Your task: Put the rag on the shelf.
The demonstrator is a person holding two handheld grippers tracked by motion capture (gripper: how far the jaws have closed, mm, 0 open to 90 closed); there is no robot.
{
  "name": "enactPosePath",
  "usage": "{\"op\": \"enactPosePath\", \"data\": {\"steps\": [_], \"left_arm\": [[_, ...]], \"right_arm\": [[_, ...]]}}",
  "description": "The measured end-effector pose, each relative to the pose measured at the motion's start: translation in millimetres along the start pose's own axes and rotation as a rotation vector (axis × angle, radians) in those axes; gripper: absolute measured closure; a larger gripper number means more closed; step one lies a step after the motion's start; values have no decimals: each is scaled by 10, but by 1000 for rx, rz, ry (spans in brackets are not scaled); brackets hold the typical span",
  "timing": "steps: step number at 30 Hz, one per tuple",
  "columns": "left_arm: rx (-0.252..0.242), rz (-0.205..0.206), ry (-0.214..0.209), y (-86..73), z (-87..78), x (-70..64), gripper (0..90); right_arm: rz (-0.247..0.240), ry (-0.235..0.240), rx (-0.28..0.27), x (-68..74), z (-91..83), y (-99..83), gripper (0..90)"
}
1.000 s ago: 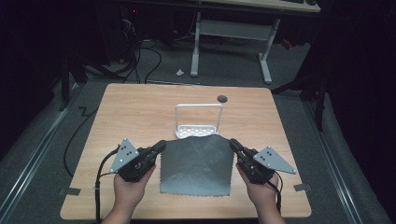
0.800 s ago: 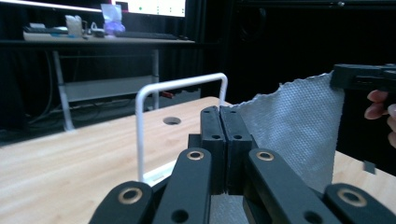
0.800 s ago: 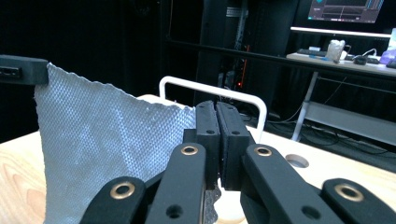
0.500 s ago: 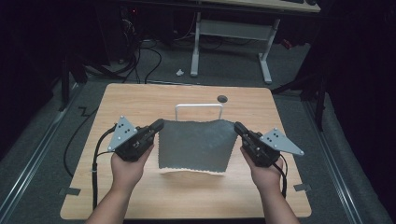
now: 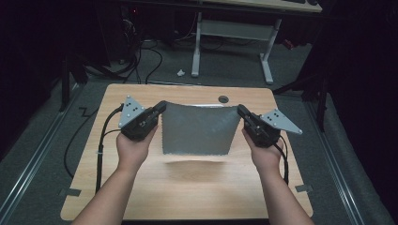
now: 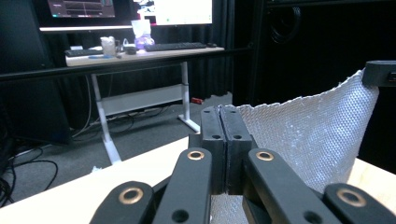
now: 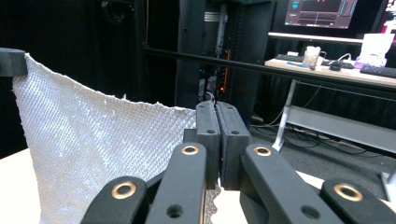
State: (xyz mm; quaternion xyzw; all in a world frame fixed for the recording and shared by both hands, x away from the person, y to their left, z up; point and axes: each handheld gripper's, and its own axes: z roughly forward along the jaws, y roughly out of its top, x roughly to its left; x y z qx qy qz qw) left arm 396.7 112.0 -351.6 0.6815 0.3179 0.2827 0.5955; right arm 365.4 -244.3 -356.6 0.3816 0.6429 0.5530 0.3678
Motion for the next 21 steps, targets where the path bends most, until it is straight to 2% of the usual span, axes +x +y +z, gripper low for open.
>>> {"op": "enactPosePath", "data": {"steps": [3,7,12,15,21], "left_arm": [[13,1,8,27,93,57,896],[45,22,27,66,246,152,896],[66,14,44,140,394,265,896],[74,-6,48,187,463,312,895],[111,-2,79,233,665,421,895]], "right_arm": [[11,-7,4,-45,82,39,897],[2,-20,22,-107,248,87,898],[-1,-29,41,-177,413,150,898],[5,-35,50,-222,504,183,897],[22,-31,69,-330,684,219,897]]}}
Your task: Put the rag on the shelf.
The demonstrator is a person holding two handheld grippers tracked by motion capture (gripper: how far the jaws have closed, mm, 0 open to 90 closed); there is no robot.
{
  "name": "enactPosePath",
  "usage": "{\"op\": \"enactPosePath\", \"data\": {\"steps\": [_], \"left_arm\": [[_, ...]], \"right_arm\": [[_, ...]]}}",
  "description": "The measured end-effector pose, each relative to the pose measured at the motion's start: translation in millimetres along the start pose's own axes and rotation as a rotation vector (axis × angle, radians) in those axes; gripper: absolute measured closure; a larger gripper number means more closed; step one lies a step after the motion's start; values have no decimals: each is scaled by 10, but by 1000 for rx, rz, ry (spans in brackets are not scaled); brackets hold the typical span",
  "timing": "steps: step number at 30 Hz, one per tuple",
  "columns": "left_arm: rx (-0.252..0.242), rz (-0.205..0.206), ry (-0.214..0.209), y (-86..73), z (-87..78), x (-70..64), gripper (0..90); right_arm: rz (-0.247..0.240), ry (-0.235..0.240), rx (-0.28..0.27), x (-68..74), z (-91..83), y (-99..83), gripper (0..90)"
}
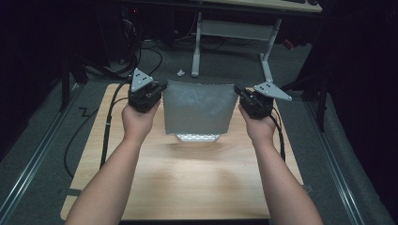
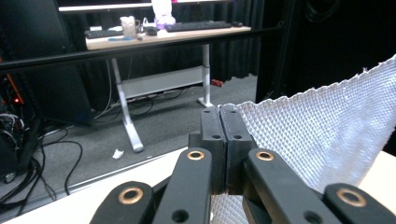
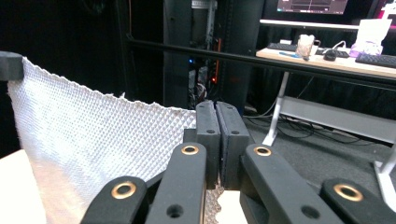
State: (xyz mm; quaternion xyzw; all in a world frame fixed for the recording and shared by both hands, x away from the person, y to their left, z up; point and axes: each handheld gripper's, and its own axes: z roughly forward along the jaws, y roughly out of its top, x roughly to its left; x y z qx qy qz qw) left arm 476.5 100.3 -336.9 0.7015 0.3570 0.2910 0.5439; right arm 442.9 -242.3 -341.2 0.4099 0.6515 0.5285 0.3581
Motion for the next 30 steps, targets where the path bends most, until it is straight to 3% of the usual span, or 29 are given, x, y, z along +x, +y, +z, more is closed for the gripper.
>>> {"op": "enactPosePath", "data": {"steps": [9,13,15,20,30], "left_arm": [[100,-36,24,-141,305,138,895],[161,-47,13,-267,403,160,895],[193,-32,4,-323,438,135,895],[228,-20,-2,-415,473,82,895],[257,-51,-57,-744,423,47,895]], "right_arm": [[2,-1,50,-88,303,-22,897],[41,27,102,-173,425,-130,897],[50,25,122,-200,462,-196,897],[47,18,157,-221,500,-331,896],[26,40,194,-149,499,-577,895]]}}
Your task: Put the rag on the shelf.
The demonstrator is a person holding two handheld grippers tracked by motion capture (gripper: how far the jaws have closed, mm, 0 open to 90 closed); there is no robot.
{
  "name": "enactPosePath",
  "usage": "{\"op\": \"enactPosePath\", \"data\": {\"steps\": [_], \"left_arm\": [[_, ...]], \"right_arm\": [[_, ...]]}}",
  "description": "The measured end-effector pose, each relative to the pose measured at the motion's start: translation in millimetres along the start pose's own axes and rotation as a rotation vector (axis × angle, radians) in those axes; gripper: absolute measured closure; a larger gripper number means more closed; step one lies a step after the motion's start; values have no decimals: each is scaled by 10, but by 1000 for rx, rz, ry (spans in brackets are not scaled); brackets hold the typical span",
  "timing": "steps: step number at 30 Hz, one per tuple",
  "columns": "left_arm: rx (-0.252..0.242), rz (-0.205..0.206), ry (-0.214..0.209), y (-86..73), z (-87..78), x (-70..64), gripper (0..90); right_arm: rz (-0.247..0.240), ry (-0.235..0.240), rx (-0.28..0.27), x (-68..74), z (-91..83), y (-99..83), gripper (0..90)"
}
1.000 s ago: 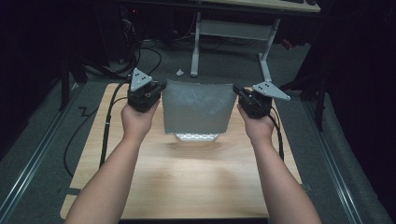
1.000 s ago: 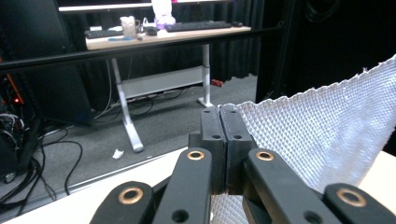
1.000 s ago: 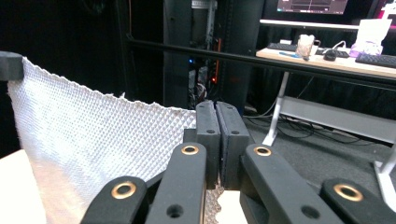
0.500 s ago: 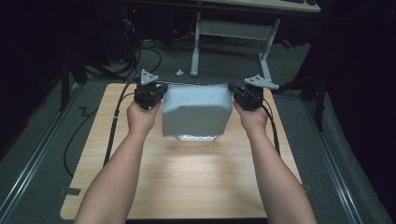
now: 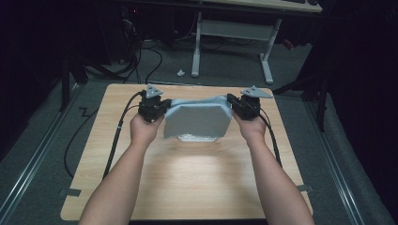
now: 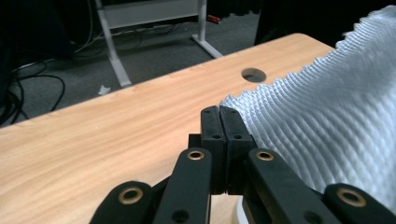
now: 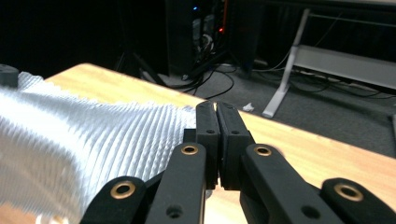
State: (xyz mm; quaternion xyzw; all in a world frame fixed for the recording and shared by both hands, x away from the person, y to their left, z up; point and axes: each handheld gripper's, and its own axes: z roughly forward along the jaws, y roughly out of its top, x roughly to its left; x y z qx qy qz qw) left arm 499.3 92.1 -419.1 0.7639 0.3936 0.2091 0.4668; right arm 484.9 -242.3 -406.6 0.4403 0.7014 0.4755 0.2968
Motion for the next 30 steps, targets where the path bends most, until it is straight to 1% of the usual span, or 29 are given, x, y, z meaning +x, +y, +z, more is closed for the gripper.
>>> {"op": "enactPosePath", "data": {"steps": [2,4,6,7,9,11,15,19,22,25,30], "left_arm": [[2,2,-7,-62,4,-15,895],[2,-5,-21,-109,6,-22,895],[10,1,-31,-137,9,-45,895],[7,13,-32,-150,4,-59,895],[9,13,-41,-178,0,-71,896],[15,9,-45,-209,3,-70,895],[25,-7,-56,-268,24,-61,895],[32,-16,-68,-317,42,-65,895],[43,-13,-73,-353,59,-78,895],[54,-14,-78,-393,74,-85,894],[64,-20,-83,-455,83,-92,895]], "right_arm": [[-22,-4,11,30,-6,-58,896],[-34,1,19,53,-10,-127,896],[-38,2,33,72,-12,-175,896],[-37,13,29,79,-8,-203,896],[-37,18,28,99,-15,-246,896],[-34,20,26,111,-11,-285,896],[-27,22,41,122,-1,-338,896],[-40,27,46,153,-3,-364,896],[-48,23,49,167,-1,-384,896],[-36,29,49,162,16,-416,895],[-31,21,60,156,41,-481,895]]}}
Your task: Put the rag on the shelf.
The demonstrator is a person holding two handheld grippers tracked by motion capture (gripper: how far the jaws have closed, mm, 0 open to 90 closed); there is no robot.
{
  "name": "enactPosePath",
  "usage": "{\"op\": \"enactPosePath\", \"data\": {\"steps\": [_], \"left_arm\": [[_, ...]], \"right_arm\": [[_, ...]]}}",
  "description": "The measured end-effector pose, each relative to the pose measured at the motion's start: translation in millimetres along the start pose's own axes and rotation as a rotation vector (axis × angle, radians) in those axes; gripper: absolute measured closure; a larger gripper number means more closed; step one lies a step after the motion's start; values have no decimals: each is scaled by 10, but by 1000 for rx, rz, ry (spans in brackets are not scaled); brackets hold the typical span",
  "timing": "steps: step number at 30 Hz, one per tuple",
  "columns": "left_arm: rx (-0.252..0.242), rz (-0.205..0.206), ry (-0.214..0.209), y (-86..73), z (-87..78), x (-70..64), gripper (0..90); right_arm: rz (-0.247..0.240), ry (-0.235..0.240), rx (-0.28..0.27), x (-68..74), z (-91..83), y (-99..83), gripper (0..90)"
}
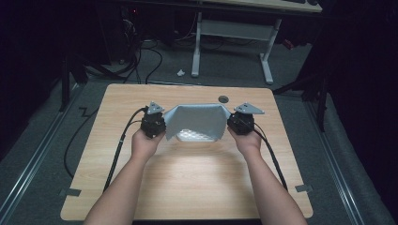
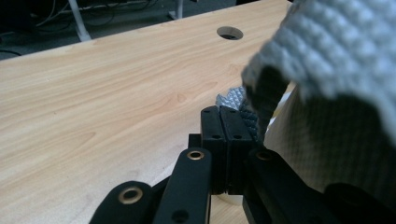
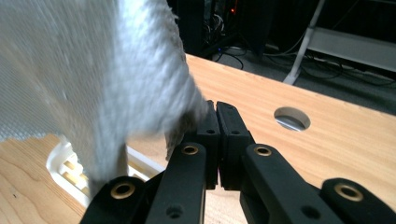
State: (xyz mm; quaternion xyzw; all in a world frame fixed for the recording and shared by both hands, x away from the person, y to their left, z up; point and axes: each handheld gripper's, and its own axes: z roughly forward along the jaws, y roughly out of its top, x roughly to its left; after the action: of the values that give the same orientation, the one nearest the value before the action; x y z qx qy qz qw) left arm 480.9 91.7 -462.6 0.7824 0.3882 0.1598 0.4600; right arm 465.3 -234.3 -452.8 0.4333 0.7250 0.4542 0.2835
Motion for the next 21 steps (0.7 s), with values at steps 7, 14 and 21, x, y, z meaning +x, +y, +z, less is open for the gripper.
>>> {"op": "enactPosePath", "data": {"steps": [7,14,21], "left_arm": [[23,-1,0,-77,21,6,894],[37,-16,-4,-133,54,29,890],[44,-36,-8,-153,61,34,885]], "right_arm": [[-2,-5,48,-3,70,-133,895],[18,-12,54,-21,95,-216,894],[26,-12,71,-50,101,-275,892]]}}
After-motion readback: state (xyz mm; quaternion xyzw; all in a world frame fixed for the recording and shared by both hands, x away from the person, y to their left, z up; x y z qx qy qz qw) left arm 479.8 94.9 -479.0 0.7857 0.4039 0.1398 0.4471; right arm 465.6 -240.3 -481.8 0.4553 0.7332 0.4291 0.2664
